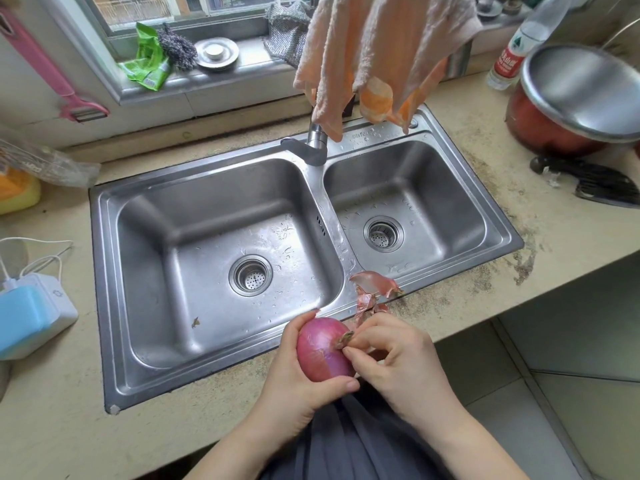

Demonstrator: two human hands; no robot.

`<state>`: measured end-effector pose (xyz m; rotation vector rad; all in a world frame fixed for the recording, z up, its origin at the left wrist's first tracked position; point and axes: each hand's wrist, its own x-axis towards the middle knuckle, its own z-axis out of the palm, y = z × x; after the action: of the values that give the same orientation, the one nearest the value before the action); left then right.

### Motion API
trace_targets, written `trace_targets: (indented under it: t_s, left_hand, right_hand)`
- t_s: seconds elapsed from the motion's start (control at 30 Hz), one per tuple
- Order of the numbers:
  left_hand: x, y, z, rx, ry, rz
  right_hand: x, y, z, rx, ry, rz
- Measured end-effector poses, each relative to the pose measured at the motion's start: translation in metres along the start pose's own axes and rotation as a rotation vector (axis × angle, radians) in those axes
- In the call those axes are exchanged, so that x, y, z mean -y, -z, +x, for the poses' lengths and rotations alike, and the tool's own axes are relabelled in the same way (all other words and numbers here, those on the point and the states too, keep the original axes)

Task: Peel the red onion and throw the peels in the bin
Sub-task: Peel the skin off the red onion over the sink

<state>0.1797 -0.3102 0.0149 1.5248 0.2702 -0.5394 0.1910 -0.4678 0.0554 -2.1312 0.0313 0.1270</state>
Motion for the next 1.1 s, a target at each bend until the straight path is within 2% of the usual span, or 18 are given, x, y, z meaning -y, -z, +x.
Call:
trace_targets:
  t_s: [0.23,0.47,0.8,1.1]
  left_hand:
    - [-0.005,-0.005,-0.003,-0.022,-0.076,0.069]
    - [-0.004,-0.003,-0.001,-0.063,-0.023,0.039]
    - [-0.009,-0.006,-0.005,-0.129,-0.106,0.153]
    - [-0.005,0.0,-0.001,-0.067,0.031,0.043]
  right_hand:
    - [0.001,-0.006,0.001,-0.086,0.004,0.03]
    - [-0.005,-0.002,0.003,0.025,-0.075,0.204]
    - [0.004,-0.011,0.003,-0.059,-0.078,0.156]
    - [0.0,-0.005,0.007,-0.128,-0.075,0.138]
